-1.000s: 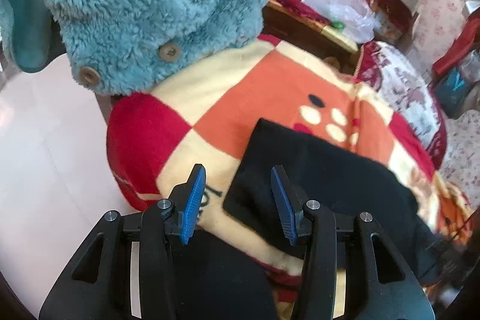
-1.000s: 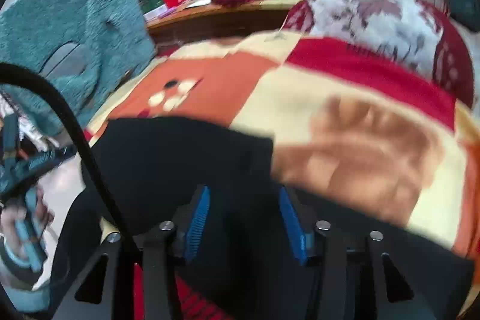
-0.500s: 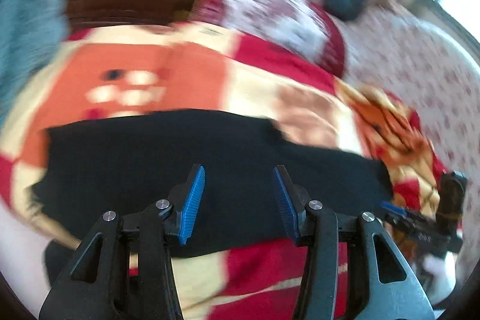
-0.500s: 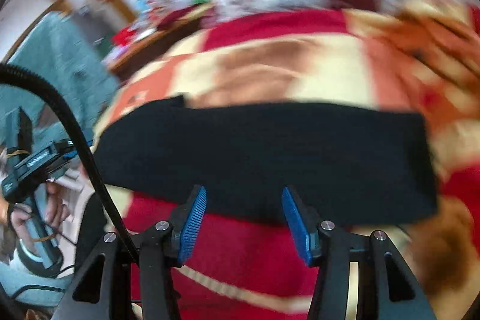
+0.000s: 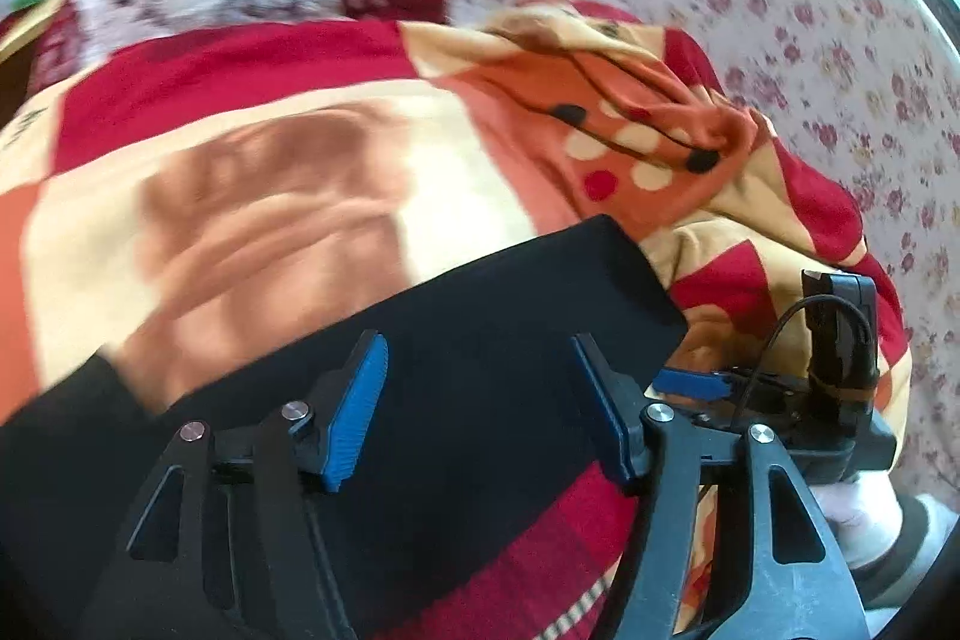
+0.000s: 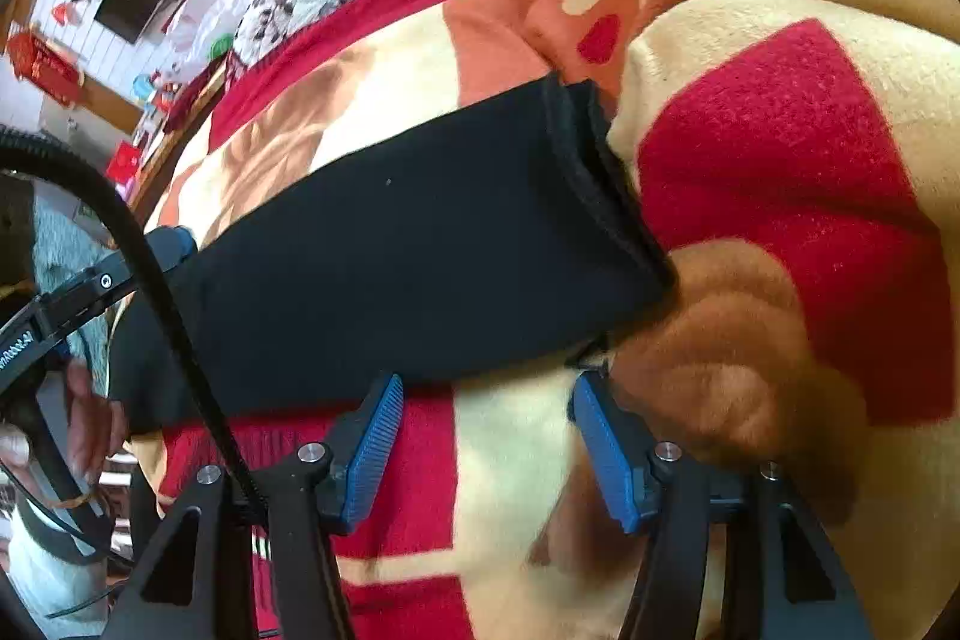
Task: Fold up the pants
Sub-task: 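Grasp the pants end with both grippers and lift it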
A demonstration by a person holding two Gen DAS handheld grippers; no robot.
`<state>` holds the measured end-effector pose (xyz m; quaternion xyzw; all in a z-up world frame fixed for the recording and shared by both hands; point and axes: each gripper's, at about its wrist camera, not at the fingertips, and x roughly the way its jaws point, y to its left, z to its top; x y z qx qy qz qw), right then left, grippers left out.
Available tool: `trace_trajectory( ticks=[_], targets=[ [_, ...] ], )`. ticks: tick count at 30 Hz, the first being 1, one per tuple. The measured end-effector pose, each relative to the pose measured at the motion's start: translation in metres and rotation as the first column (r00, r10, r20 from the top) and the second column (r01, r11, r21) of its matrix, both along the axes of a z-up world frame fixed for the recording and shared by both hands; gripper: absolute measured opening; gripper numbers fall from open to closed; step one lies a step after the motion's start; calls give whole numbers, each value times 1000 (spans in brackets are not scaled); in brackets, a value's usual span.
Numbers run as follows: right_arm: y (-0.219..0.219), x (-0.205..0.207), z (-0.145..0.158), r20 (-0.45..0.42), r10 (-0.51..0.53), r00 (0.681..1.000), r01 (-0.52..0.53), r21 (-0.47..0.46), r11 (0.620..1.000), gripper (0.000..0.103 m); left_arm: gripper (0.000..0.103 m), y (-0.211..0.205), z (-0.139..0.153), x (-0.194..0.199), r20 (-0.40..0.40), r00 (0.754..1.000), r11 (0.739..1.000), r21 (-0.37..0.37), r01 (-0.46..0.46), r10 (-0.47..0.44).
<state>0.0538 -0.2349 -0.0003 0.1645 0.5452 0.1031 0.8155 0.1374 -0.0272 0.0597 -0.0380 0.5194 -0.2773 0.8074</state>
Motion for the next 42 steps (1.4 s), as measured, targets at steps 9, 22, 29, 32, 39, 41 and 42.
trace_trajectory(
  ticks=[9,22,29,32,39,41,42],
  targets=[
    [-20,-2,-10,85,-88,992,74,157,985,77,62,-59,-30,49,-68,987,988,21,150,-148],
    [-25,-10,-13,152,-105,983,66,241,968,84,62,-122,-52,73,-97,932,932,66,357,-350],
    [-39,-8,-17,157,-170,973,127,252,959,44,45,-147,-61,66,-48,872,864,120,489,-487],
    [-43,-9,-16,158,-169,973,123,265,956,31,20,-148,-60,63,-33,867,860,118,497,-497],
    [-41,-8,0,210,-140,968,67,321,945,15,9,-122,-37,59,24,906,907,10,422,-422],
    [-37,-11,14,249,-111,962,31,305,952,14,9,-112,-23,55,55,911,912,-14,410,-409],
    [-35,-13,22,269,-94,958,11,295,955,14,9,-105,-12,52,78,914,915,-33,402,-398]
  ],
)
